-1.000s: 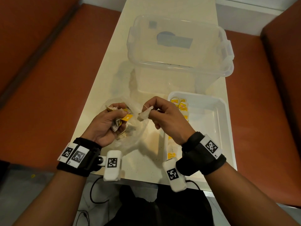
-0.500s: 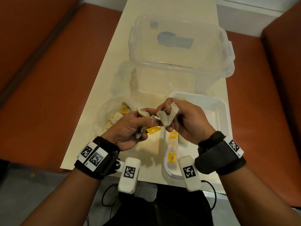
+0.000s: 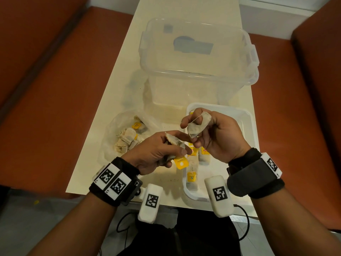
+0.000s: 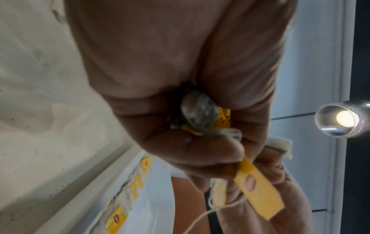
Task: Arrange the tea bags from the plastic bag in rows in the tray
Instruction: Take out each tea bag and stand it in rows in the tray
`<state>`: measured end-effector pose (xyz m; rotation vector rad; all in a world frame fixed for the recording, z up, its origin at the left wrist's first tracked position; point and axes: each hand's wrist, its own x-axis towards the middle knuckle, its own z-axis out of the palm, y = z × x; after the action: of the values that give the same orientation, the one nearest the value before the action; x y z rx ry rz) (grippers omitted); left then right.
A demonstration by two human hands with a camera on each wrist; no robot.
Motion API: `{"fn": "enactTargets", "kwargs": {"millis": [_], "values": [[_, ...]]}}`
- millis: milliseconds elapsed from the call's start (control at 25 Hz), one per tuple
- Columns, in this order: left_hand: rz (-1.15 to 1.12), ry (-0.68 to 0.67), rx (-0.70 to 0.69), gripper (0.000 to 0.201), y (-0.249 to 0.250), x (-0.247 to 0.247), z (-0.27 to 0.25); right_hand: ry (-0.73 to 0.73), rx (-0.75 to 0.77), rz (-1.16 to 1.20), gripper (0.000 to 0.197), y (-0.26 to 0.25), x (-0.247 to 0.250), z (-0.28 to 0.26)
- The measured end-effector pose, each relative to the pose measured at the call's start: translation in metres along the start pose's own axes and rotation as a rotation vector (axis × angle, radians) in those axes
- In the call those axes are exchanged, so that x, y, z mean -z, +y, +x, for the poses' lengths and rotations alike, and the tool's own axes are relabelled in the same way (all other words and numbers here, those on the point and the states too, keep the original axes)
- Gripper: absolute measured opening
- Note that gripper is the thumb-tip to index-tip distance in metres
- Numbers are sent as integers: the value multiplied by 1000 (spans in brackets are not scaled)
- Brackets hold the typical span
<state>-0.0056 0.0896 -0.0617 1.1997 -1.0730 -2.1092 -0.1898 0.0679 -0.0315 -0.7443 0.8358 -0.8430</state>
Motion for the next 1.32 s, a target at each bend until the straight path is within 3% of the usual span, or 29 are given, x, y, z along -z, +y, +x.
{"fn": "enactTargets", "kwargs": {"millis": [320, 440, 640, 720, 1000, 1160, 1320], "values": [[54, 76, -99, 20, 1, -18, 8, -55, -4, 98, 5, 3, 1, 1], [55, 129, -73, 8, 0, -15, 10, 12, 26, 67, 6, 0, 3, -1], [-100, 240, -59, 7, 4, 1, 6, 301, -4, -411, 16, 3, 27, -7], [-134, 267, -58, 12, 5, 8, 5, 338, -65, -557, 14, 7, 36, -10], [-162, 260, -68, 10, 9, 3, 8, 405, -104, -659, 12, 20, 35, -16], [5, 318, -83, 11, 4, -9, 15, 329, -112, -561, 18, 21, 24, -20], [34, 332, -106, 19, 1, -12, 19, 257, -105, -587, 18, 14, 22, -24]]}}
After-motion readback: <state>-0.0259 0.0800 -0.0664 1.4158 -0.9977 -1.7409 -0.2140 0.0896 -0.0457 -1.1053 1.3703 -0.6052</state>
